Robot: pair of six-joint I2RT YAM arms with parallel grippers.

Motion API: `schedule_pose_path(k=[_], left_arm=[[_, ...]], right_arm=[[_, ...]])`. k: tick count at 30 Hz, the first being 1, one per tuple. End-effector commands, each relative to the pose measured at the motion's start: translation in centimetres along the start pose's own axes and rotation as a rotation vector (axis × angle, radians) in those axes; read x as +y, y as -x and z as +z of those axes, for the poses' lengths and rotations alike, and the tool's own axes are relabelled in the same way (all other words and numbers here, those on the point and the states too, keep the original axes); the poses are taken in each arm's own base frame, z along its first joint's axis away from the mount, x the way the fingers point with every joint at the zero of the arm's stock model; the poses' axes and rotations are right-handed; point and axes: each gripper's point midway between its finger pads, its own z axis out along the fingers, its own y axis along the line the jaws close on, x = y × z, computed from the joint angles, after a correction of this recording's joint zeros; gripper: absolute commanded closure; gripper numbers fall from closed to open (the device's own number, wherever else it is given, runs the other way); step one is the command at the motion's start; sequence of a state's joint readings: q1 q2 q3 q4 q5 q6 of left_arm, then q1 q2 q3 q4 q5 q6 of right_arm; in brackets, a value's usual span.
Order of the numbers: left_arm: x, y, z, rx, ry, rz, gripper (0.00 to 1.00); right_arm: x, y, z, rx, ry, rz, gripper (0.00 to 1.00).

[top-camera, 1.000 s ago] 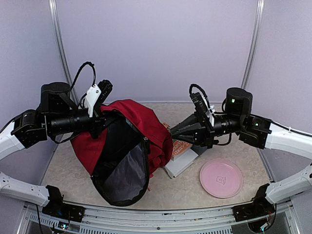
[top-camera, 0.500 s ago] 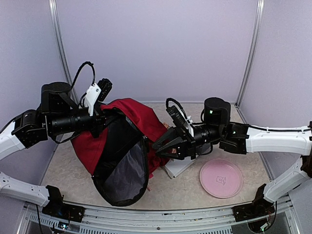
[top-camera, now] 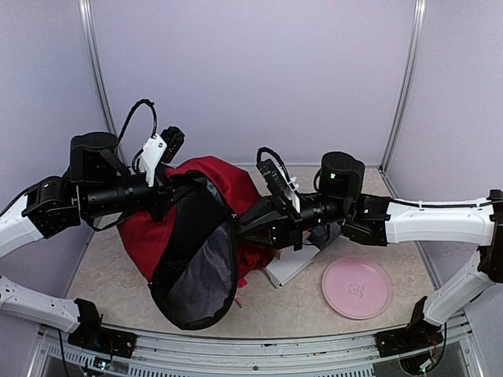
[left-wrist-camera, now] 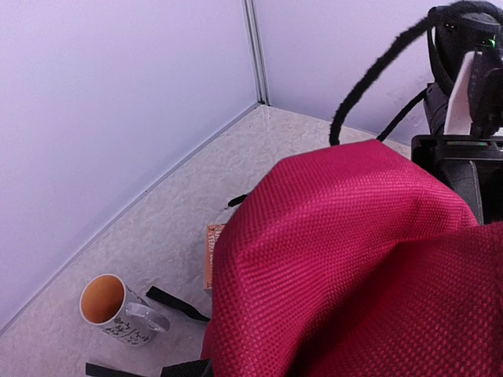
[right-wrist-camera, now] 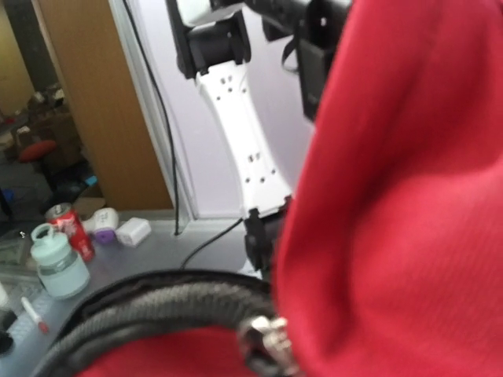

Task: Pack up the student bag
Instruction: Pick up the largest pocket of the bag from the student bag, then place the largest pocket of the bag in the student bag.

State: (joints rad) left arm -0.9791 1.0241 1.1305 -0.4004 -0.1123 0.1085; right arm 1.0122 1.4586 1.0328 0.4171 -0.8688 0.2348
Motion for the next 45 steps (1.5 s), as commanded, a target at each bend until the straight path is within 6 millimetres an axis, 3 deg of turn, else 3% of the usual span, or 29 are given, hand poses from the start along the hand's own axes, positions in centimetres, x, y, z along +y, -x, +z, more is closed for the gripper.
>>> schedule_pose_path(k=[1, 2, 3, 12, 18, 26, 29, 34, 37, 45], left_arm=[[-0.3, 3.1, -0.5, -0.114, -0.015, -0.020, 1.00], [-0.4, 3.0, -0.5, -0.113, -0.020, -0.018, 1.00], [-0.5, 3.0, -0.5, -0.113, -0.026, -0.017, 1.00], [-2.6, 4.0, -2.4, -0.183, -0.139, 0.037, 1.00], [-2.2, 4.5, -3.1, -0.196, -0.119, 0.059, 1.00], [-2.2, 5.3, -4.0, -0.226, -0.131, 0.064, 1.00], [-1.8, 6.2, -4.5, -0.252, -0.117, 0.054, 1.00], [-1.3, 5.4, -2.8, -0.175, -0.083, 0.041, 1.00], [-1.3, 7.0, -3.9, -0.232, -0.095, 0.037, 1.00], [0.3, 11.6, -8.7, -0.406, -0.040, 0.048, 1.00]], right_arm=[[-0.8, 1.7, 0.7, -0.046, -0.031, -0.001, 0.86], [-0.8, 1.5, 0.8, -0.041, -0.035, 0.005, 0.97], [-1.0, 1.3, 0.7, -0.036, -0.045, 0.008, 1.00], [-4.1, -1.4, -1.9, 0.020, -0.184, 0.128, 1.00], [-6.2, -4.0, -4.5, 0.059, -0.270, 0.212, 1.00], [-7.6, -6.1, -7.0, 0.092, -0.348, 0.271, 1.00], [-8.1, -5.9, -7.5, 0.107, -0.381, 0.260, 1.00], [-7.0, -3.7, -6.6, 0.121, -0.341, 0.179, 1.00], [-7.7, -3.0, -7.6, 0.165, -0.417, 0.131, 1.00], [-10.8, -4.8, -12.2, 0.242, -0.588, 0.211, 1.00]])
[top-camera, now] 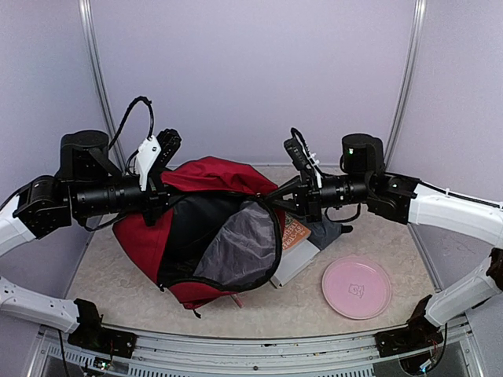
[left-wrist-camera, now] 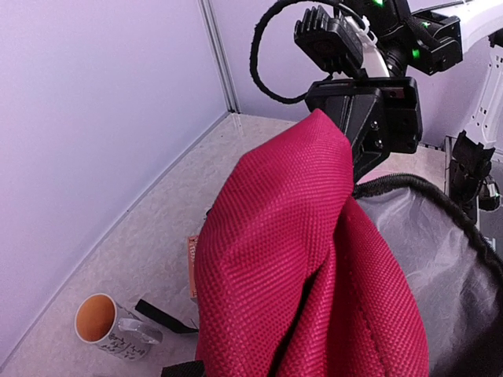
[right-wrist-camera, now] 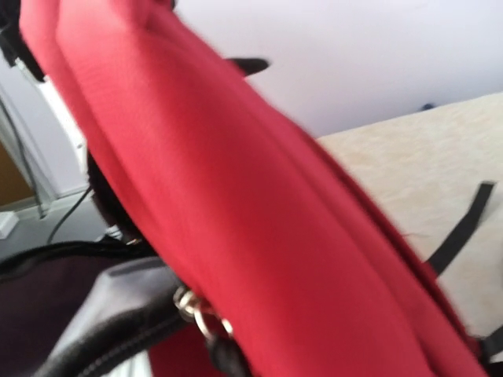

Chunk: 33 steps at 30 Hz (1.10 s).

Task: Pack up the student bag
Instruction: Place the largest pocket of the bag in the student bag, then hold the largest pocket of the student bag.

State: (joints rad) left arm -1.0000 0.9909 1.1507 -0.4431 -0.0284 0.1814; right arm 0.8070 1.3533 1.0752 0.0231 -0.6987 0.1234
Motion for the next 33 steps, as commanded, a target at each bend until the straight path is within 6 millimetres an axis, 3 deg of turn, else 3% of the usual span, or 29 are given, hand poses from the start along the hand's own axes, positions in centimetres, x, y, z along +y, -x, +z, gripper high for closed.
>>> schedule_pose_path(k=[1, 9, 11, 15, 16, 17, 18, 19, 24, 28, 31, 33], left_arm=[[2.7, 11.1, -7.6, -0.393, 0.090, -0.013, 1.00], [4.0, 10.7, -8.1, -0.384, 0.161, -0.051, 1.00], [4.2, 9.5, -6.9, -0.335, 0.173, -0.051, 1.00], [3.4, 5.4, -2.3, -0.147, 0.148, -0.031, 1.00], [3.2, 4.8, -1.6, -0.113, 0.141, -0.023, 0.97], [3.1, 4.3, -1.0, -0.087, 0.137, -0.013, 0.87], [3.0, 4.1, -0.5, -0.070, 0.134, -0.004, 0.70], [3.1, 4.2, -0.4, -0.061, 0.137, 0.002, 0.60], [1.9, 4.2, 0.6, 0.022, 0.142, 0.104, 0.22], [0.0, 4.5, 1.5, 0.076, 0.109, 0.204, 0.09], [-0.3, 4.5, 2.2, 0.121, 0.112, 0.240, 0.08], [0.0, 3.3, 3.1, 0.176, 0.140, 0.273, 0.10]], right_arm=[[-5.3, -4.6, -2.4, 0.150, -0.218, 0.119, 1.00], [-5.8, -5.7, -2.7, 0.192, -0.231, 0.114, 1.00], [-4.3, -4.3, -2.4, 0.160, -0.156, 0.084, 1.00], [0.4, -0.8, -0.8, 0.111, 0.015, -0.035, 1.00], [1.4, -0.2, -0.3, 0.122, 0.046, -0.052, 1.00], [2.5, 1.3, 0.1, 0.116, 0.073, -0.082, 1.00], [3.1, 1.9, 0.5, 0.125, 0.093, -0.093, 1.00], [3.5, 2.3, 0.8, 0.135, 0.105, -0.093, 1.00], [3.0, 2.7, 1.6, 0.193, 0.080, -0.059, 1.00], [2.5, 2.3, 2.1, 0.251, 0.078, -0.020, 1.00], [2.5, 2.3, 2.2, 0.266, 0.078, -0.003, 1.00], [2.7, 2.5, 2.1, 0.263, 0.084, -0.001, 1.00]])
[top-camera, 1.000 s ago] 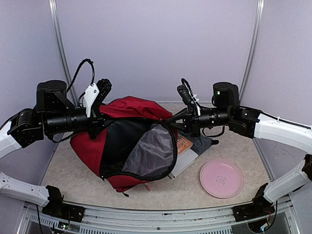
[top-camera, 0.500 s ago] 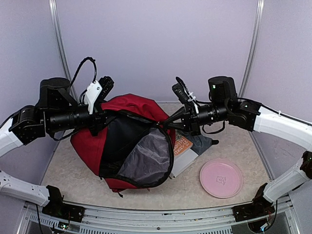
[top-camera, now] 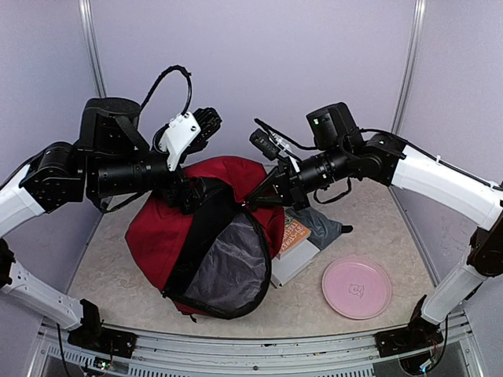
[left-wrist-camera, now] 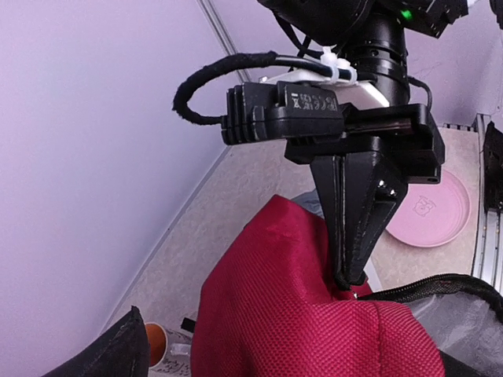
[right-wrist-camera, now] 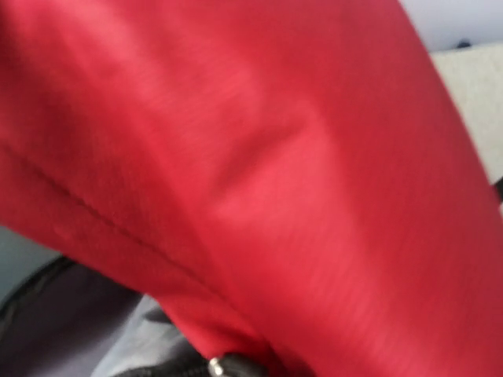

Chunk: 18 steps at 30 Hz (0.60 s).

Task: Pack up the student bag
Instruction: Hold the largest pocket of the student bag.

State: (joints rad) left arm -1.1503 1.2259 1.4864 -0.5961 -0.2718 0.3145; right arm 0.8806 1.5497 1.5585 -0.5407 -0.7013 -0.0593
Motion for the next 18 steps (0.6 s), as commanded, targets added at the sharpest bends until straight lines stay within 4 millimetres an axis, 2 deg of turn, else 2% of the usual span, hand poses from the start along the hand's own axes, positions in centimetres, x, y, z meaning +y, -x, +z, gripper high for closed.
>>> schedule_pose_path(k=[1, 2, 4, 5, 8, 9, 14, 18], left_arm=[[0.4, -2.5, 1.3, 0.141, 0.059, 0.109, 0.12], [0.4, -3.2, 1.8, 0.171, 0.069, 0.129, 0.17], [0.5, -4.1, 2.6, 0.214, 0.089, 0.158, 0.33], [0.5, -4.2, 2.8, 0.223, 0.097, 0.165, 0.45], [0.8, -3.5, 2.9, 0.196, 0.109, 0.156, 0.91], [1.0, -2.8, 2.6, 0.167, 0.112, 0.141, 1.00], [3.1, 0.8, 0.0, -0.023, 0.134, 0.014, 1.00], [5.1, 2.7, -3.0, -0.158, 0.131, -0.073, 1.00]], right_arm=[[0.7, -0.1, -0.4, 0.031, 0.014, 0.023, 1.00], [0.9, 0.1, -0.6, 0.025, 0.023, 0.022, 1.00], [1.4, 0.4, -0.9, 0.018, 0.033, 0.023, 1.00], [1.4, 0.4, -1.0, 0.019, 0.031, 0.028, 1.00], [1.3, -0.1, -1.2, 0.026, 0.023, 0.062, 1.00], [1.1, -0.5, -1.2, 0.030, 0.016, 0.084, 1.00], [-1.2, -3.7, -2.0, 0.051, -0.025, 0.239, 1.00], [-3.4, -6.7, -3.0, 0.043, -0.060, 0.360, 1.00]])
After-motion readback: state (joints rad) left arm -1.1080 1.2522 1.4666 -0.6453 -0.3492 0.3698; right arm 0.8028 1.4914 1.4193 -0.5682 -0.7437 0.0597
